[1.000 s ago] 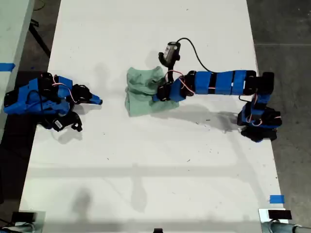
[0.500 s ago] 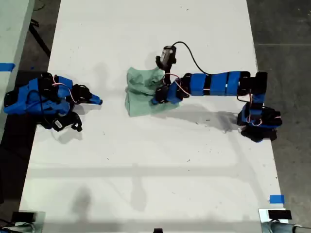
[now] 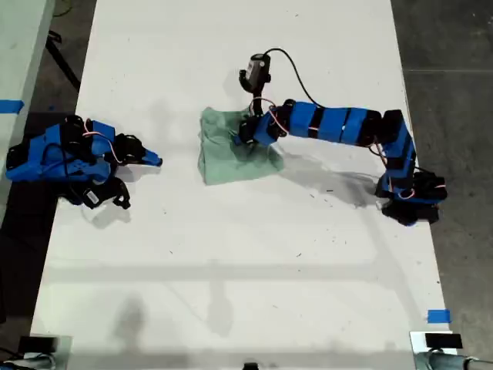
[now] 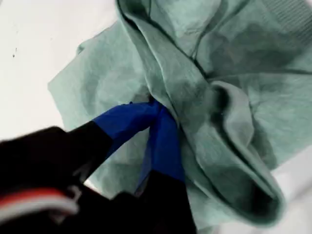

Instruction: Fold t-shirt

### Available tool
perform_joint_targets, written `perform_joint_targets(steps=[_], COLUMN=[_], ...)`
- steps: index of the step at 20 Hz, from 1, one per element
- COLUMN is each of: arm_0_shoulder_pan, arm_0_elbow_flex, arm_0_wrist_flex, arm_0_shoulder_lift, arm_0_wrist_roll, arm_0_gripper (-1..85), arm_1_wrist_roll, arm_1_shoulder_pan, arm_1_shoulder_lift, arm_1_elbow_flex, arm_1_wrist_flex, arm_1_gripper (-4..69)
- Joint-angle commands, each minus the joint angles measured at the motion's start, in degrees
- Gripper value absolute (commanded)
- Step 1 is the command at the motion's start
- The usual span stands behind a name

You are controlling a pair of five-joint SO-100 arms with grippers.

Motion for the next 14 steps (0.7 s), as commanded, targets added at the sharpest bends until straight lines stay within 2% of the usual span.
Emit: perform_joint_targets(steps=[1, 7, 10, 12, 14], arm_0_shoulder_pan=[0.09, -0.44, -0.44, -0.7, -0.62], arm_0_elbow_flex=[-0.18, -0.18, -0.18, -0.26, -0.35], arm_0_wrist_flex=[-0.18, -0.18, 0.09, 0.35, 0.35], arm_0_shoulder_lift=[0.18, 0.18, 0.18, 0.18, 0.18], arm_0_wrist_roll=[-0.44, -0.44, -0.62, -0.7, -0.7], arm_0_gripper=[0.0, 0.0, 0.8, 7.7, 7.9], arm_1_wrist_roll=[-4.22, -10.37, -10.55, -9.58, -7.73], arm_1_shoulder_pan=[4.92, 13.36, 13.27, 12.22, 10.72], arm_1_shoulder_lift=[-2.11, -6.15, -1.05, 5.71, 16.7], arm_1_elbow_flex=[-11.6, -18.37, -16.08, -12.13, -1.76], arm_1_wrist_flex=[3.25, 2.99, 7.47, 12.92, 16.0], arm_1_gripper=[-1.0, -1.0, -1.0, -1.0, -1.0])
